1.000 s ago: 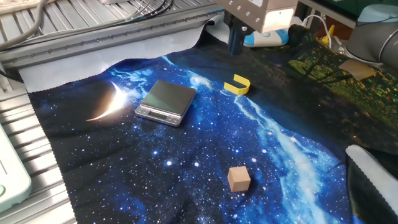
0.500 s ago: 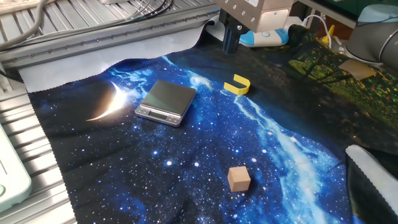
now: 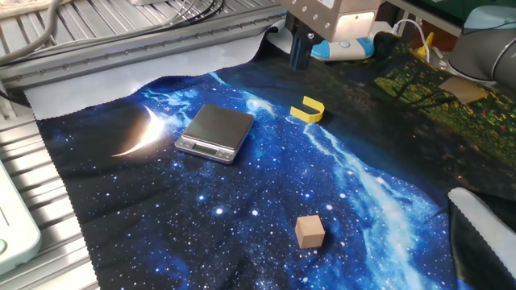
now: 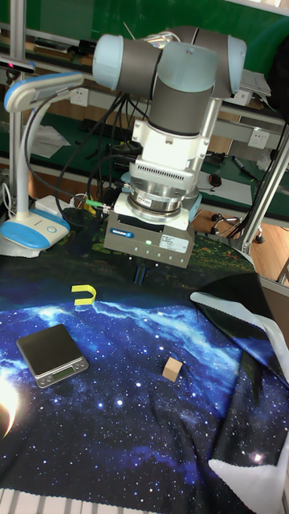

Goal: Place the block on the scale

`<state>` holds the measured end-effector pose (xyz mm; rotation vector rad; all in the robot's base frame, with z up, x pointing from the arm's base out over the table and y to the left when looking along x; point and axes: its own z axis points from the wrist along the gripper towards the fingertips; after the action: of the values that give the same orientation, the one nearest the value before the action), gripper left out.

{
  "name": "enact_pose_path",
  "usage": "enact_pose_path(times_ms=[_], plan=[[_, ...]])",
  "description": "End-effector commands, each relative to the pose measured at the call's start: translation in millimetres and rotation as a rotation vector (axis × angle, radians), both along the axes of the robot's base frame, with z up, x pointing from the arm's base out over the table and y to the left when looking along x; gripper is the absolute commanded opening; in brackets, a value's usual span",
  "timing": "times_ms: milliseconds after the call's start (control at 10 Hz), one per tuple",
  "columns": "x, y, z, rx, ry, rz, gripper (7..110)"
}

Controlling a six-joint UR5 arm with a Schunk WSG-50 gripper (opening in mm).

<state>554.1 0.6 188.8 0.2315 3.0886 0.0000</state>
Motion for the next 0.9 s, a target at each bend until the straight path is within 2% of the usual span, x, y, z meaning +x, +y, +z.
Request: enact_pose_path(times_ms=[0,500,600,800], plan=[[-2.8,1.9,1.1,0.01,0.011,-0.001,7],[-1.7,4.6,1.2,0.02,0.007,0.016,7],[3.7,5.5,1.8,0.016,0.014,0.019,7],[29.7,13.9,0.0,0.007,0.037,0.02,7]])
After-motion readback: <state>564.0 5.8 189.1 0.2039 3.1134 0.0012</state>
